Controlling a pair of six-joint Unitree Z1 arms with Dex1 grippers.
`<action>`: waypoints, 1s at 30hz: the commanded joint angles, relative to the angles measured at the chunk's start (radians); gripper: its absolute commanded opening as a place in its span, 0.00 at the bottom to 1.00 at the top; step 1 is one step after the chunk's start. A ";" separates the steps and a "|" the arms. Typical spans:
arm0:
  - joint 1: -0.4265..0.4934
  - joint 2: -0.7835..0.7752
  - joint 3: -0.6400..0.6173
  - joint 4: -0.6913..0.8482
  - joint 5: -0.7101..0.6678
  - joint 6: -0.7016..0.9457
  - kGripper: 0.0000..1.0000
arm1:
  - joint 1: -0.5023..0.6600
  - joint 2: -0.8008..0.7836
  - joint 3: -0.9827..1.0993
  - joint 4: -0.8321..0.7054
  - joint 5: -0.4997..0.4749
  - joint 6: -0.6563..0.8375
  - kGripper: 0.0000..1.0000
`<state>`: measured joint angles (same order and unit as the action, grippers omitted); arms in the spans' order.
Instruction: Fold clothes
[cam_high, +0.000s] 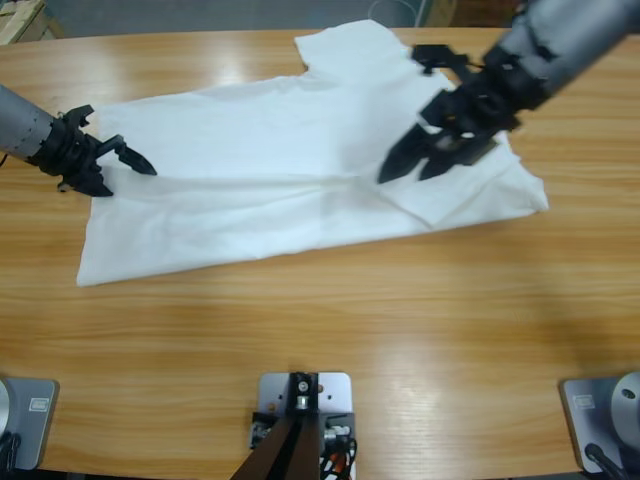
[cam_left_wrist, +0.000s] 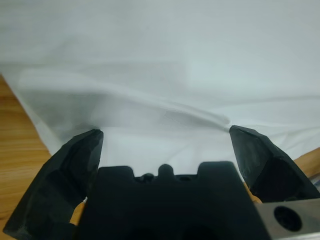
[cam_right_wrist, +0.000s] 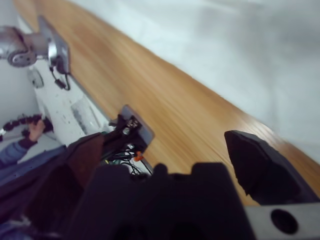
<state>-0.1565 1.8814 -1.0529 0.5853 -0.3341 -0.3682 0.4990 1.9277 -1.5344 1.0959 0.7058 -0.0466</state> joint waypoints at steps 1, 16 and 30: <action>0.006 -0.042 0.045 0.018 0.015 0.036 1.00 | 0.111 0.172 -0.118 0.022 0.064 0.002 1.00; 0.008 -0.063 0.052 0.022 0.013 0.067 1.00 | 0.139 0.401 -0.365 0.094 0.092 -0.023 1.00; 0.017 -0.053 0.051 0.022 0.013 0.078 1.00 | 0.139 0.517 -0.472 0.171 0.100 -0.080 1.00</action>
<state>-0.1490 1.8175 -1.0300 0.5982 -0.3341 -0.3057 0.6294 2.3495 -2.0015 1.2557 0.7868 -0.0953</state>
